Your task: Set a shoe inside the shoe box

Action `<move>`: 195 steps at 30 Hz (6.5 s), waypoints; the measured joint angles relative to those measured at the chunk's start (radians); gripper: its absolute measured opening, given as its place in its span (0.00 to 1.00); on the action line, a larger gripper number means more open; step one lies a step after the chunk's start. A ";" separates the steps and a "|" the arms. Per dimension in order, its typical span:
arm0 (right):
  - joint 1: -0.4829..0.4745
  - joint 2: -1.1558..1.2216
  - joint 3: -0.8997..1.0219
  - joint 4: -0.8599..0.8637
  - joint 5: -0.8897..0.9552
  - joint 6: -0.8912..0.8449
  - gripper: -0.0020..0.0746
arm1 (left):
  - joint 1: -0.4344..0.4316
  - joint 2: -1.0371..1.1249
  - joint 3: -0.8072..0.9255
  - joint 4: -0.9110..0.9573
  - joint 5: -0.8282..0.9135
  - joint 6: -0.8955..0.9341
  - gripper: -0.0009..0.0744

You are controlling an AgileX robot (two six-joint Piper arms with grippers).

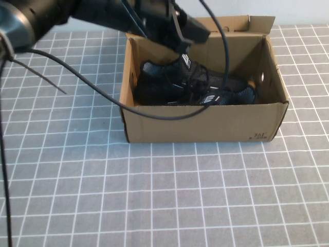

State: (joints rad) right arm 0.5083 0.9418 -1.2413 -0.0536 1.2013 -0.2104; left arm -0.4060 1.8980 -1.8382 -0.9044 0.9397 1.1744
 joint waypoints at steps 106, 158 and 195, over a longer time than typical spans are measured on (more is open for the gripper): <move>-0.471 -0.959 1.267 0.298 -0.879 0.099 0.01 | 0.051 -1.764 1.864 -0.021 -1.012 -0.195 0.01; -0.471 -0.959 1.267 0.296 -0.845 0.099 0.01 | 0.295 -1.903 1.864 0.917 -1.003 -1.019 0.01; -0.471 -0.959 1.267 0.296 -0.845 0.099 0.01 | 0.297 -1.909 1.864 0.833 -0.549 -0.960 0.01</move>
State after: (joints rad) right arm 0.0375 -0.0170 0.0259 0.2424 0.3567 -0.1116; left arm -0.1090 -0.0114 0.0257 -0.0717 0.3904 0.2140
